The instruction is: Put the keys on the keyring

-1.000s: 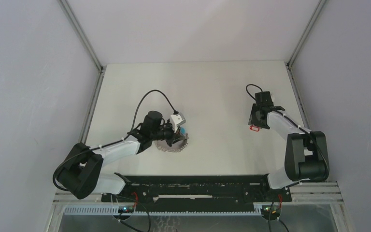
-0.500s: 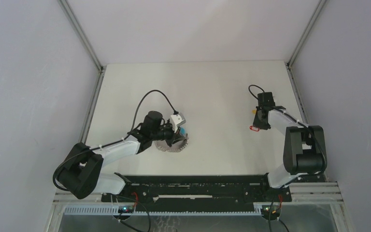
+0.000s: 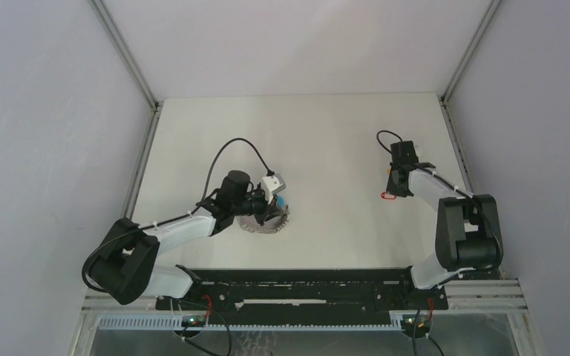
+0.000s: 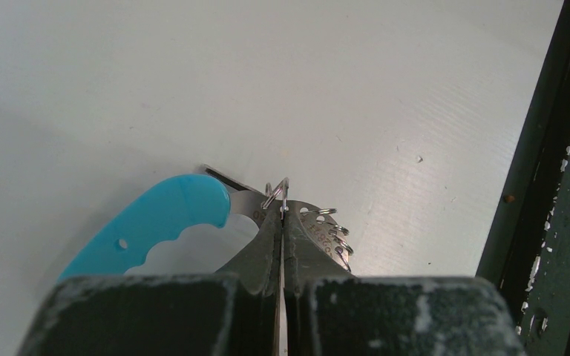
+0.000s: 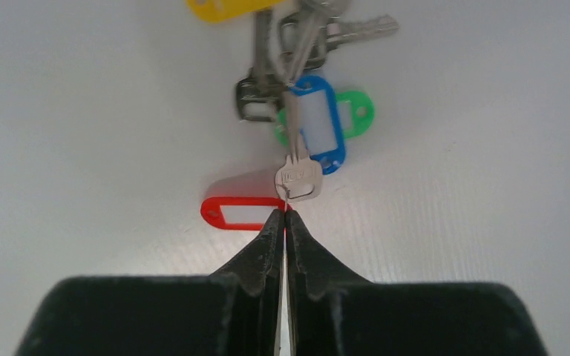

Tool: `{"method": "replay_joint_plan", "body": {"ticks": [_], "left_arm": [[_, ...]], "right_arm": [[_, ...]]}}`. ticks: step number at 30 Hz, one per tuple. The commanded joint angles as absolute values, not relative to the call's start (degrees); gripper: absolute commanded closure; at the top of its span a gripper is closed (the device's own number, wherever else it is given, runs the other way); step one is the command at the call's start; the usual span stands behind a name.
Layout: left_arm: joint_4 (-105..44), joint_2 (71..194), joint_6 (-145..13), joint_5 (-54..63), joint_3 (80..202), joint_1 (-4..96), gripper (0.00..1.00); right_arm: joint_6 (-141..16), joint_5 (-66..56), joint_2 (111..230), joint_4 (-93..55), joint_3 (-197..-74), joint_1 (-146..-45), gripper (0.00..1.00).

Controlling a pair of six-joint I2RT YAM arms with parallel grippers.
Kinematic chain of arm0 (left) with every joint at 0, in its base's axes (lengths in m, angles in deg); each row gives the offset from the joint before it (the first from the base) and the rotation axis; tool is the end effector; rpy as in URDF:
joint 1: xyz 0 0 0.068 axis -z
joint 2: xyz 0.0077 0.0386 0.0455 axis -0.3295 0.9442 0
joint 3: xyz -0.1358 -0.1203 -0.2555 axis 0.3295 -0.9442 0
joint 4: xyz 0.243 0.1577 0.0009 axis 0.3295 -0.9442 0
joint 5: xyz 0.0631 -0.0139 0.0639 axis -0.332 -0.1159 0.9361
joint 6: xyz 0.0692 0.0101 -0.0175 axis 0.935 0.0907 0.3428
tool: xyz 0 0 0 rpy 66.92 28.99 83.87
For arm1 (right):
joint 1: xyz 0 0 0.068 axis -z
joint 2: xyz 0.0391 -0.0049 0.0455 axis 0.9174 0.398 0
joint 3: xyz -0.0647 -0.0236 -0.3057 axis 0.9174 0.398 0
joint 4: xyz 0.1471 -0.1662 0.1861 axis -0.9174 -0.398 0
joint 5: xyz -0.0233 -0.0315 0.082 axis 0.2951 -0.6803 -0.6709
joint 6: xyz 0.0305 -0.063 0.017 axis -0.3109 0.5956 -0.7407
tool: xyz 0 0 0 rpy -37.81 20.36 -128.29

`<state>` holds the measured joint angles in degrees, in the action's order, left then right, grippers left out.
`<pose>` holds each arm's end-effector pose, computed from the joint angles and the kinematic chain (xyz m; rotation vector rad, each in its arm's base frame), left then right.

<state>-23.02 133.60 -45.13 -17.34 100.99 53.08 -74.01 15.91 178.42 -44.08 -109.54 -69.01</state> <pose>0.2249 -0.1869 0.1883 1.0822 1.9188 -0.8185 0.3212 0.0003 0.1697 0.4335 2.6331 -0.1966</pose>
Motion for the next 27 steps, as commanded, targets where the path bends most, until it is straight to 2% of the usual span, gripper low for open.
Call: {"method": "replay_joint_plan", "body": {"ticks": [1, 10, 15, 27], "left_arm": [[-21.47, 132.75, -45.72, -18.7, 104.01, 53.17, 1.0], [-21.53, 132.26, -45.56, -18.65, 103.86, 53.17, 1.0], [-21.47, 130.99, -45.64, -18.35, 103.38, 53.16, 1.0], [-21.55, 130.58, -45.71, -18.52, 103.23, 53.21, 1.0]], "right_arm": [[-73.08, 19.51, 172.49, -45.78, -109.7, -75.75, 1.0], [-68.07, 14.52, 162.53, -55.06, -110.37, -92.99, 1.0], [-69.83, 12.16, 159.89, -61.02, -112.06, -98.62, 1.0], [-73.2, 18.93, 169.97, -76.94, -121.49, -105.36, 1.0]]}}
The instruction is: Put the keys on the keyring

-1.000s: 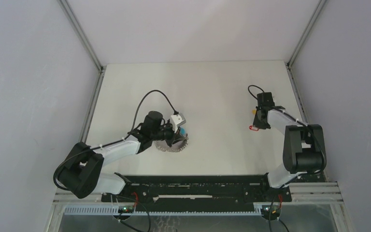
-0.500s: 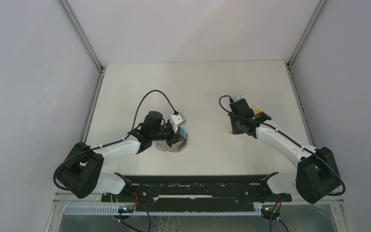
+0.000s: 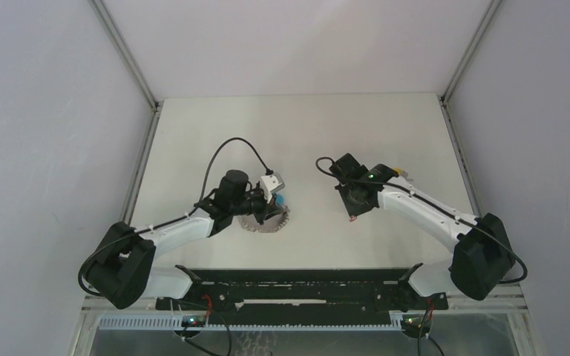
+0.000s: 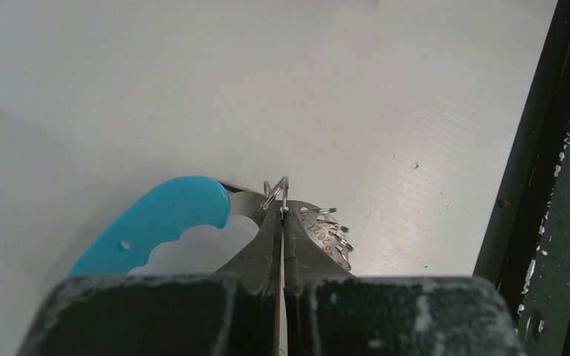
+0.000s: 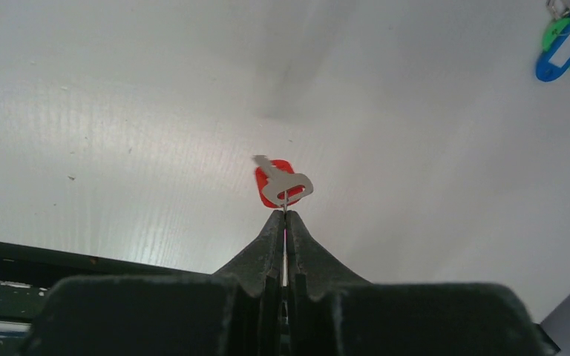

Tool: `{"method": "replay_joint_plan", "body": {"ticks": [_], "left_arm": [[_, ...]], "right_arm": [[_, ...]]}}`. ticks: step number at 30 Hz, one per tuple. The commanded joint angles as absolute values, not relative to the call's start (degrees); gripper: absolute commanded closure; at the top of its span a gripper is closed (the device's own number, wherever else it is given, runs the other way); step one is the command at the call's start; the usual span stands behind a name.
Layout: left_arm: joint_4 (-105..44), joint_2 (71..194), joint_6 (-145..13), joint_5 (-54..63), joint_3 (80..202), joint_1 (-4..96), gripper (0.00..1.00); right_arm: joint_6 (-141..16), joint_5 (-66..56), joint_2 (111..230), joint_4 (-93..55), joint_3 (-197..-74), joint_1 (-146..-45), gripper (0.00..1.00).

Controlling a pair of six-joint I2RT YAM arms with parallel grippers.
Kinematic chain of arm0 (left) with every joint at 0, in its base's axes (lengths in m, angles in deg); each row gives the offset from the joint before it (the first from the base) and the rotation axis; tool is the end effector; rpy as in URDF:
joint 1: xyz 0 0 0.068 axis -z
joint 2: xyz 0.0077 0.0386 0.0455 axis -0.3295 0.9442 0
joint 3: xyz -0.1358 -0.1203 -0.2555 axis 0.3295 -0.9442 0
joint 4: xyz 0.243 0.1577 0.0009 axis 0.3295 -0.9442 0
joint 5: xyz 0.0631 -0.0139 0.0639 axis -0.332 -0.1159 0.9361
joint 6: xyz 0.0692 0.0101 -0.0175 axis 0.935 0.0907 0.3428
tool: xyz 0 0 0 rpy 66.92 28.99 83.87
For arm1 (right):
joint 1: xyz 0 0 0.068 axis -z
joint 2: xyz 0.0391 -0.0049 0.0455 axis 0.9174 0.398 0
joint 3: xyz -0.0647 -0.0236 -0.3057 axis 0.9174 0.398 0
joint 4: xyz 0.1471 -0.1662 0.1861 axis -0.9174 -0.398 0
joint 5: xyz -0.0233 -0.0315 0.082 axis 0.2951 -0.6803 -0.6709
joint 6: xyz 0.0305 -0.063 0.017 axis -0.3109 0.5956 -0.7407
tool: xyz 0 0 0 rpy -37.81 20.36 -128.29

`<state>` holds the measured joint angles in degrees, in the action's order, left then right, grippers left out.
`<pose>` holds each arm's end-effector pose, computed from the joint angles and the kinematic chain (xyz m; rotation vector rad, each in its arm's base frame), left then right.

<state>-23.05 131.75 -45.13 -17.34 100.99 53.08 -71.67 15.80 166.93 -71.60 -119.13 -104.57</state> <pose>0.2228 -0.1855 0.1969 1.0773 1.8863 -0.8158 0.2259 0.1597 0.2557 -0.4777 2.7106 -0.0775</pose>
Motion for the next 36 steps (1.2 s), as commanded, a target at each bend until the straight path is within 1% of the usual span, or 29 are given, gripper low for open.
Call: {"method": "replay_joint_plan", "body": {"ticks": [1, 22, 29, 36], "left_arm": [[-21.53, 130.47, -45.71, -18.52, 103.24, 53.2, 1.0], [-20.96, 130.44, -45.46, -19.73, 102.93, 53.21, 1.0], [-20.99, 130.53, -45.43, -19.84, 102.95, 53.16, 1.0], [-20.52, 130.65, -45.64, -20.0, 102.97, 53.19, 1.0]], "right_arm": [[-72.87, 19.27, 170.96, -77.09, -121.68, -105.39, 1.0], [-63.02, 13.1, 195.1, -65.51, -136.37, -106.36, 1.0], [-61.56, 12.74, 196.74, -62.78, -137.83, -106.44, 1.0], [-62.0, 13.48, 192.49, -65.17, -134.19, -106.35, 1.0]]}}
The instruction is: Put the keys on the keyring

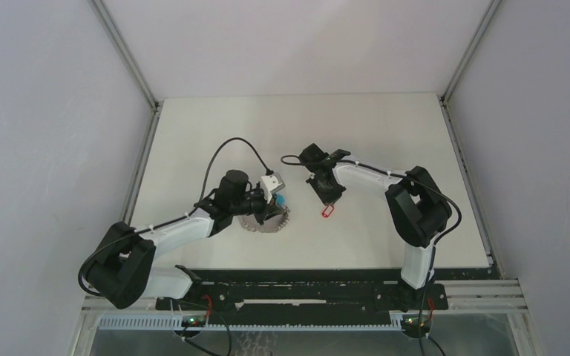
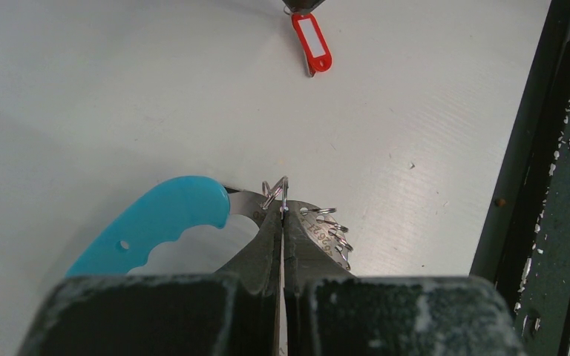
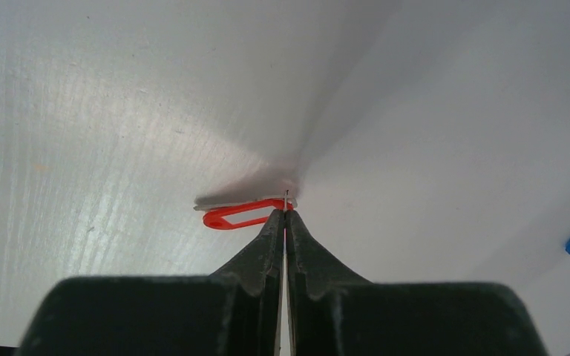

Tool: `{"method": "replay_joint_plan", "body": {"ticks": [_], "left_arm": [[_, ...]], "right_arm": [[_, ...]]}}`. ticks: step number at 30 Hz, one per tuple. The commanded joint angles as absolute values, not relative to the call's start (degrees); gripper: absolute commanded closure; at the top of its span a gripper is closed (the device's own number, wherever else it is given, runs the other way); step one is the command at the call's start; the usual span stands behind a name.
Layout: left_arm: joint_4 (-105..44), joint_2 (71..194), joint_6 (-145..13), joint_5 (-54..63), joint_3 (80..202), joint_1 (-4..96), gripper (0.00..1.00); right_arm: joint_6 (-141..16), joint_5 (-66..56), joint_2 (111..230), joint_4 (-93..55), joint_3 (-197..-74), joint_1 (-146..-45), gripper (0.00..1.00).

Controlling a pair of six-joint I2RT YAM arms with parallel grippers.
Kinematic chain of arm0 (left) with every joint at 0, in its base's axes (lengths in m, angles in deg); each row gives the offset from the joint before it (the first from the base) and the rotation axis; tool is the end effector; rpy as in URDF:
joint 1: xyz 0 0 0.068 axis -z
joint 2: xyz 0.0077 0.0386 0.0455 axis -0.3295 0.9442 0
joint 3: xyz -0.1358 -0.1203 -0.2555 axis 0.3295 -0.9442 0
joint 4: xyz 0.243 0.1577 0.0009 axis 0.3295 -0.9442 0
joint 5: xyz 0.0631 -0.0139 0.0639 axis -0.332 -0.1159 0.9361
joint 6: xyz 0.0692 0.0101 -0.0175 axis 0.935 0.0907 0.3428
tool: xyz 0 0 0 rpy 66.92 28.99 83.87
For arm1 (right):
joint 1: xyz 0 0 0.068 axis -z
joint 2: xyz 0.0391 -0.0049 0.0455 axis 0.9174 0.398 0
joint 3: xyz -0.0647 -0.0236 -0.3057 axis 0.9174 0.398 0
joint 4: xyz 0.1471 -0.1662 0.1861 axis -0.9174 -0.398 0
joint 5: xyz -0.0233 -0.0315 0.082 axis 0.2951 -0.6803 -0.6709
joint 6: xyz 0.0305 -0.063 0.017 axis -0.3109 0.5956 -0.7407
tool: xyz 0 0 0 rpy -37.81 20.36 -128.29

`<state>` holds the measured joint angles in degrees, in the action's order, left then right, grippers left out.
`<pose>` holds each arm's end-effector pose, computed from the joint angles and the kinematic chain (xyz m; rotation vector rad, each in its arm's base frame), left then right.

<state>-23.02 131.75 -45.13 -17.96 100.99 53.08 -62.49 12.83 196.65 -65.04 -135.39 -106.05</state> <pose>0.2223 -0.1858 0.1972 1.0827 1.8820 -0.8274 0.3174 0.2483 0.1797 -0.7894 2.7752 -0.1192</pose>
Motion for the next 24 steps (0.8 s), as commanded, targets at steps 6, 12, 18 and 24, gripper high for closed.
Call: {"method": "replay_joint_plan", "body": {"ticks": [6, 12, 18, 24], "left_arm": [[-20.46, 130.2, -45.76, -20.26, 102.64, 53.19, 1.0], [-20.47, 129.79, -45.77, -20.4, 102.48, 53.16, 1.0], [-20.48, 130.09, -45.9, -20.67, 102.67, 53.21, 1.0], [-20.35, 130.0, -45.96, -20.65, 102.68, 53.21, 1.0]], "right_arm": [[-61.62, 11.44, 194.9, -62.44, -134.86, -106.01, 1.0], [-60.88, 11.36, 198.9, -62.78, -137.62, -106.1, 1.0], [-60.61, 11.34, 199.85, -63.54, -139.79, -106.14, 0.99], [-60.26, 10.52, 195.35, -62.63, -139.59, -106.75, 0.89]]}}
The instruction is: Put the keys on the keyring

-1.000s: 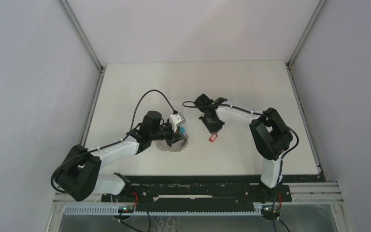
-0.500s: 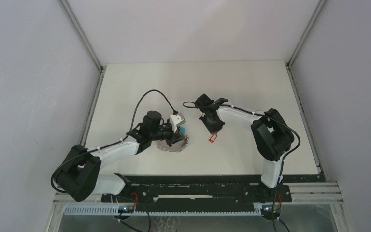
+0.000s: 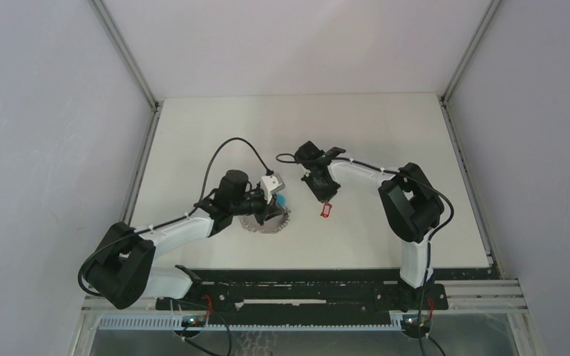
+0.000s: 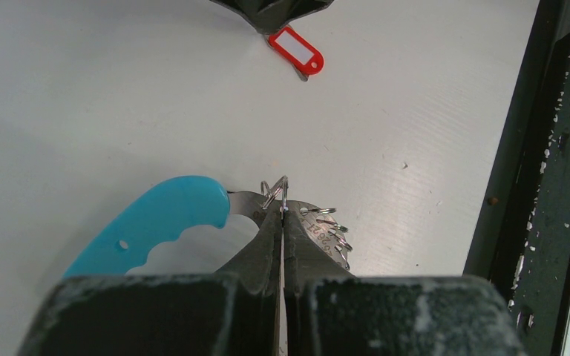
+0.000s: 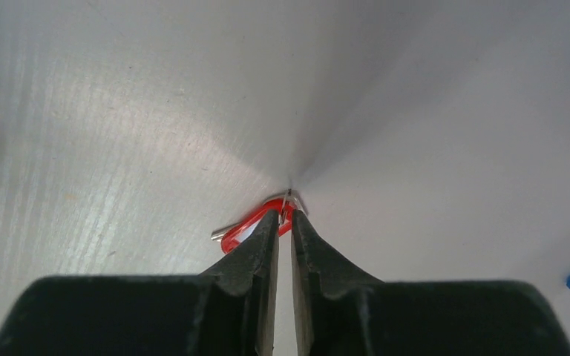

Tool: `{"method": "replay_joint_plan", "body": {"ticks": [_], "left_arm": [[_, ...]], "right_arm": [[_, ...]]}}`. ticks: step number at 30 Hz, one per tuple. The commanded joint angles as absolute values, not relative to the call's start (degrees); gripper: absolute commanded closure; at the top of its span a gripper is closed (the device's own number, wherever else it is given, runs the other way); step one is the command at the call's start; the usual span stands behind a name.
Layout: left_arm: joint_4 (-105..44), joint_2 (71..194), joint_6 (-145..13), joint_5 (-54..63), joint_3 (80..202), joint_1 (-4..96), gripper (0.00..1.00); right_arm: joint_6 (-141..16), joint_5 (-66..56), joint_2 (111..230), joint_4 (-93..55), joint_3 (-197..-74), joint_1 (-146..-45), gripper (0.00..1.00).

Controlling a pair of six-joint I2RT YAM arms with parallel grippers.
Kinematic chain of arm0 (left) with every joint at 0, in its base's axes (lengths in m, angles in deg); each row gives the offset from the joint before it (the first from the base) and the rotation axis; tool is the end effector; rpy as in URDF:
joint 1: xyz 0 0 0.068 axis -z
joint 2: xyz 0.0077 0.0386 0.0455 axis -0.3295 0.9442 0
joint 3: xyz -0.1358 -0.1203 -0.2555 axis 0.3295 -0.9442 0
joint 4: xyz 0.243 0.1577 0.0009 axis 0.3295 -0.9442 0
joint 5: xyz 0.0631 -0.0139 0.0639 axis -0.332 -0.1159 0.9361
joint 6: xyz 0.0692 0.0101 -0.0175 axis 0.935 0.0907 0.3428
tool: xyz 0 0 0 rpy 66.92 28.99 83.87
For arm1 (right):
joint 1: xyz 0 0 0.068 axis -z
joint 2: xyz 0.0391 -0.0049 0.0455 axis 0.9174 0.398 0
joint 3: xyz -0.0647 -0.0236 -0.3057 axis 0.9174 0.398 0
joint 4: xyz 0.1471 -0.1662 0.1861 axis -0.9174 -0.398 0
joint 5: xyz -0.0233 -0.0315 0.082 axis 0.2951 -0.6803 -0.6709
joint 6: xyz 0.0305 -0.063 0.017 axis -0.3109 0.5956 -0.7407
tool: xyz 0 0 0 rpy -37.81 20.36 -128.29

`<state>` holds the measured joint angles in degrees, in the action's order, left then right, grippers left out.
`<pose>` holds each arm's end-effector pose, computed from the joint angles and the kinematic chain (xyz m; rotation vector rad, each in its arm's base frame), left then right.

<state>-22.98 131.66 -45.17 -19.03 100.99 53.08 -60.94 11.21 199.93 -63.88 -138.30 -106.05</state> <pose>0.2213 -0.1863 0.1980 1.0913 1.8735 -0.8476 0.3300 0.2609 0.1724 -0.8296 2.7639 -0.0785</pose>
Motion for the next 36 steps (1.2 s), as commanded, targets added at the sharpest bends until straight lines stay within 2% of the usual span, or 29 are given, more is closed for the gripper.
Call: {"method": "replay_joint_plan", "body": {"ticks": [1, 4, 8, 20, 27, 36], "left_arm": [[-20.26, 130.07, -46.04, -20.71, 102.67, 53.23, 1.0], [-20.32, 130.0, -46.06, -20.74, 102.64, 53.19, 1.0], [-20.16, 129.88, -46.13, -20.84, 102.5, 53.21, 1.0], [-19.46, 130.46, -46.46, -21.33, 102.49, 53.23, 1.0], [-19.42, 130.76, -46.47, -21.55, 102.53, 53.18, 1.0], [-19.37, 131.14, -46.48, -21.8, 102.75, 53.29, 1.0]], "right_arm": [[-60.26, 10.53, 194.14, -62.01, -138.94, -106.86, 0.86], [-60.29, 10.0, 190.27, -58.87, -135.7, -107.13, 0.76], [-60.85, 10.8, 185.02, -53.33, -128.42, -107.24, 0.72], [-58.82, 12.46, 174.36, -25.66, -106.65, -108.56, 0.81], [-57.74, 13.18, 176.88, -18.91, -104.04, -108.65, 0.85], [-57.83, 13.58, 179.82, -17.69, -104.18, -108.56, 0.86]]}}
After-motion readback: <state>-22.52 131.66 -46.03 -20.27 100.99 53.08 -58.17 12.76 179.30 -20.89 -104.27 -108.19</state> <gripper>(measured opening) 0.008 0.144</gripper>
